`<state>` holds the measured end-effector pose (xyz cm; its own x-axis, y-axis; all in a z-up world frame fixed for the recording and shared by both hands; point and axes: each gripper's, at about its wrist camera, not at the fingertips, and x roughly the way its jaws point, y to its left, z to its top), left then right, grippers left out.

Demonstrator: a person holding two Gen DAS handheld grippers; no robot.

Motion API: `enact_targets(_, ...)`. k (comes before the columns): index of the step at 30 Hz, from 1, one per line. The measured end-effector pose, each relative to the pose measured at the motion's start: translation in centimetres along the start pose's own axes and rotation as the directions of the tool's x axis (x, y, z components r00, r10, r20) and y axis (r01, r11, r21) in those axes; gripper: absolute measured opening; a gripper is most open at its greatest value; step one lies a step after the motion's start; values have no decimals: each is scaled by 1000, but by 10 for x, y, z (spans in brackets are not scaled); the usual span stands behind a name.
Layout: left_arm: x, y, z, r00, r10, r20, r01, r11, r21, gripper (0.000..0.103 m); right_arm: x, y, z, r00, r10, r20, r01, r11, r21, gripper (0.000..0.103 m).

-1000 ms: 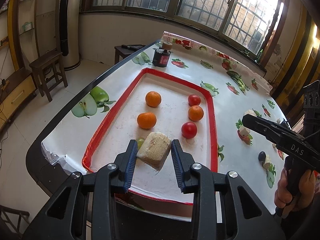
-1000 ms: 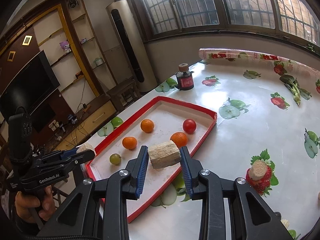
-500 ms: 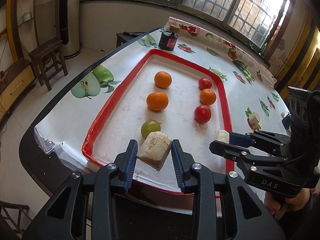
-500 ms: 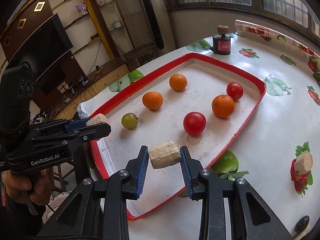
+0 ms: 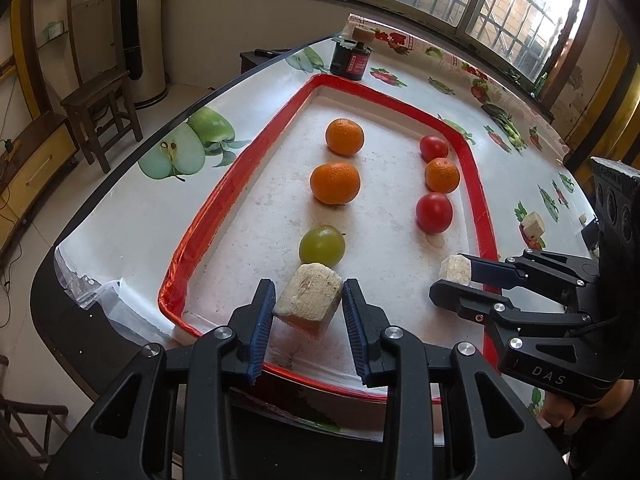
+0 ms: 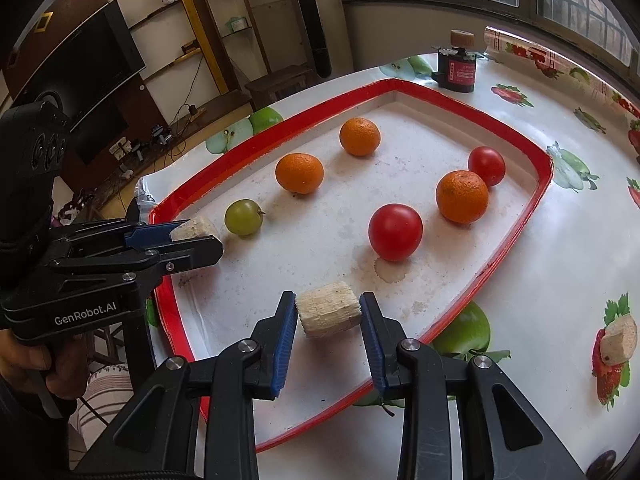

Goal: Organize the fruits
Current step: 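Carry both beige blocks into the red tray and open both grippers, then move both open grippers back toward the round beige discs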

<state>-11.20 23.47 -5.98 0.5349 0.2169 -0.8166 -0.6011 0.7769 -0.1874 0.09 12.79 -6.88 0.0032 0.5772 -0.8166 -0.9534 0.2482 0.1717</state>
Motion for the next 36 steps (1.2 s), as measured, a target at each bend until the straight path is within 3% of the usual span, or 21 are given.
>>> enact_targets(5, 2, -1, 2, 1000, 18, -11, -18, 1000, 1, 33, 0, 3, -1, 1000, -9, -4, 9, 1000, -23, 35)
enact_targets(7, 2, -2, 4, 999, 28, -18, -28, 1000, 0, 37, -2, 4, -1, 1000, -5, -2, 5, 1000, -27, 40)
enact_targets(9, 2, -3, 6, 999, 33, -18, -33, 999, -4, 49, -5, 5, -1, 1000, 1, 9, -1, 999, -32, 49)
enact_targets(12, -1, -4, 7, 999, 49, -12, -49, 999, -3, 56, -14, 6, -4, 999, -13, 31, 14, 999, -38, 53)
enact_targets(19, -11, -13, 9, 999, 47, 11, -47, 999, 3, 56, -45, -6, -14, 996, -2, 88, 2, 1000, -4, 53)
enact_targets(29, -22, -51, 22, 999, 6, 49, -8, 999, 45, 56, -104, -48, -43, 983, -73, 166, 56, 993, 106, 53)
enact_targets(36, -24, -92, 24, 998, -37, 44, 32, 994, 108, 56, -148, -91, -76, 964, -152, 219, 98, 966, 241, 53)
